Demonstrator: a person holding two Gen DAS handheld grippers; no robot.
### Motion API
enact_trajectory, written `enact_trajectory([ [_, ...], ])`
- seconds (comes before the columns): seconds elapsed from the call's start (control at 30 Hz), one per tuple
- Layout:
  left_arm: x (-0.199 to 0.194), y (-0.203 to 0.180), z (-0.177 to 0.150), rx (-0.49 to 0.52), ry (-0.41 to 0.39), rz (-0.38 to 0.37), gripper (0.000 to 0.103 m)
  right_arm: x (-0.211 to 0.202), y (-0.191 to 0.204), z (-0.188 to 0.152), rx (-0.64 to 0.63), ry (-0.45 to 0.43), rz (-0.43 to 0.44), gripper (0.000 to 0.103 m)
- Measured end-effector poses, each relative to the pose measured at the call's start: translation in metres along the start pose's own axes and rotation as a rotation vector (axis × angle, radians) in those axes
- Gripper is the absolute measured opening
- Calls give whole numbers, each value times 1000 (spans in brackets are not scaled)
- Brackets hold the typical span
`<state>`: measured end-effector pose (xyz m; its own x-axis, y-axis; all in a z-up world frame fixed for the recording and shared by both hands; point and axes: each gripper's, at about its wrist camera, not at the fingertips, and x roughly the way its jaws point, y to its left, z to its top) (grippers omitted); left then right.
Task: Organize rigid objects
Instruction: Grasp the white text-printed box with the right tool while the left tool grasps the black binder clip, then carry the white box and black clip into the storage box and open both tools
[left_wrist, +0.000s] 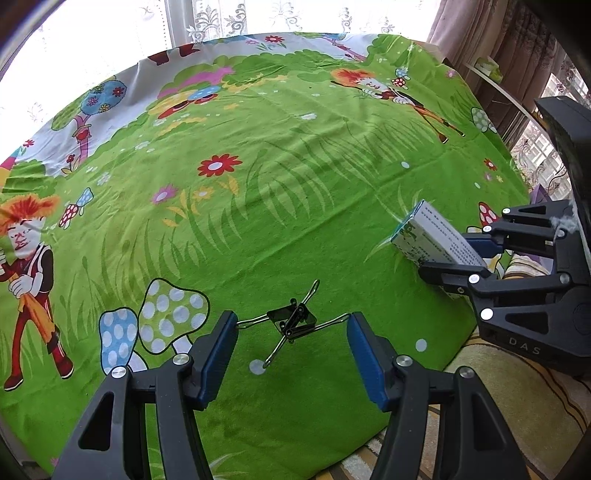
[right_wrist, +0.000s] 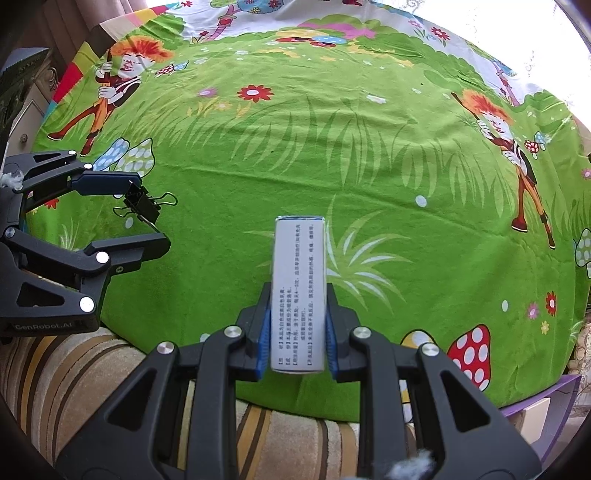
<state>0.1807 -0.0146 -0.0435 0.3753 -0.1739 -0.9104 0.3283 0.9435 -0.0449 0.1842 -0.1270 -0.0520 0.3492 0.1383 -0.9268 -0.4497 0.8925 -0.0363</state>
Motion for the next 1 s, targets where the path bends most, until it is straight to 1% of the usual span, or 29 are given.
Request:
enact_trajectory([
  [0.23, -19, -6, -1, -32, -32, -21, 62, -17, -4, -3, 24, -40, -7, 28],
  [0.47, -40, -23, -2, -28, -75, -26, 62, -37, -8, -12, 52, -78, -16, 28],
  [0.6, -55, -32, -3, -22, -107, -34, 62, -52, -13, -24, 80, -102, -25, 28],
  [1.0, -98, -91, -9, 46, -191, -79, 62, -105, -29, -68, 154, -184, -54, 28],
])
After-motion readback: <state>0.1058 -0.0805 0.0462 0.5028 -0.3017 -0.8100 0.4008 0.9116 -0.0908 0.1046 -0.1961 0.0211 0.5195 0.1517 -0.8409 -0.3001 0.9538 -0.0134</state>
